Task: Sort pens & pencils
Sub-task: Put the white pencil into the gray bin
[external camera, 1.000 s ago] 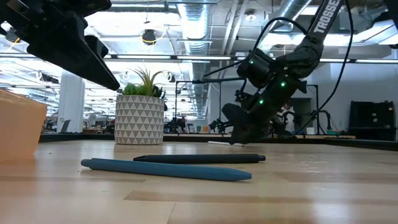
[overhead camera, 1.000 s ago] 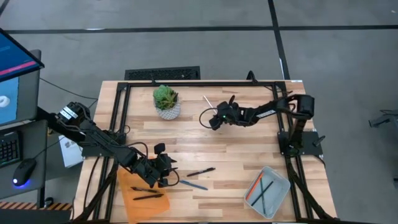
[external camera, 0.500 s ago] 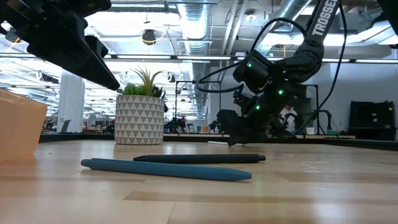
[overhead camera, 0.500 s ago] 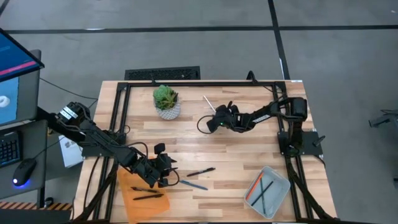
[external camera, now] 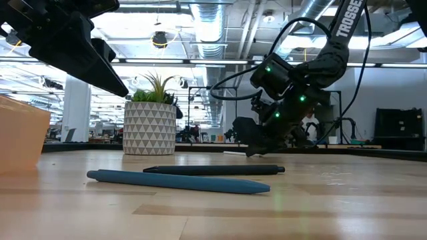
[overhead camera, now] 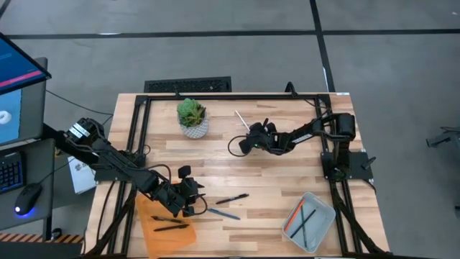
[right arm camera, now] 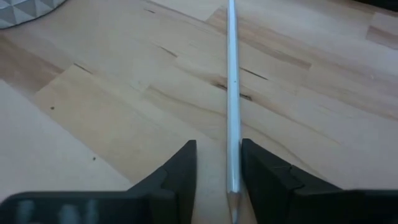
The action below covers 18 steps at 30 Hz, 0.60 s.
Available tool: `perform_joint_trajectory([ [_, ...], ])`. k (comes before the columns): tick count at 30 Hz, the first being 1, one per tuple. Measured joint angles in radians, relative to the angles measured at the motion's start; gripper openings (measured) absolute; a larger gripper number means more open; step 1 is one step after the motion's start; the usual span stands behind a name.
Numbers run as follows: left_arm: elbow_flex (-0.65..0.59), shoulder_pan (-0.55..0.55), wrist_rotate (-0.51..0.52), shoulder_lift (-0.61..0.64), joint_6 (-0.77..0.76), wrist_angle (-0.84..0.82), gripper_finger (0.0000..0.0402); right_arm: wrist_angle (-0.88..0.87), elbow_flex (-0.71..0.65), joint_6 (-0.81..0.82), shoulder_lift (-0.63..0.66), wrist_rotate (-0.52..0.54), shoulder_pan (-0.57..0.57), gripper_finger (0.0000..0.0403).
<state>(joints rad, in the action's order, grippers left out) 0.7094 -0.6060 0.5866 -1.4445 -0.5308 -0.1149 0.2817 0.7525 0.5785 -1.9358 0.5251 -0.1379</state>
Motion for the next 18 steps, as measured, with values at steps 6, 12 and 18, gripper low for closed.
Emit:
perform_joint_trajectory([
  [6, 0.0, 0.0, 0.0, 0.0, 0.001, 0.0, 0.0123, 0.0, -0.001, 0.0, 0.0, 0.009, 0.008, 0.0123],
  [12, 0.0, 0.0, 0.0, 0.0, 0.001, 0.0, 0.0123, -0.001, -0.002, 0.0, 0.0, 0.011, 0.013, 0.0066],
  [18, 0.0, 0.0, 0.0, 0.0, 0.006, 0.0, 0.0123, 0.004, -0.001, 0.0, 0.002, 0.001, 0.015, 0.0023],
])
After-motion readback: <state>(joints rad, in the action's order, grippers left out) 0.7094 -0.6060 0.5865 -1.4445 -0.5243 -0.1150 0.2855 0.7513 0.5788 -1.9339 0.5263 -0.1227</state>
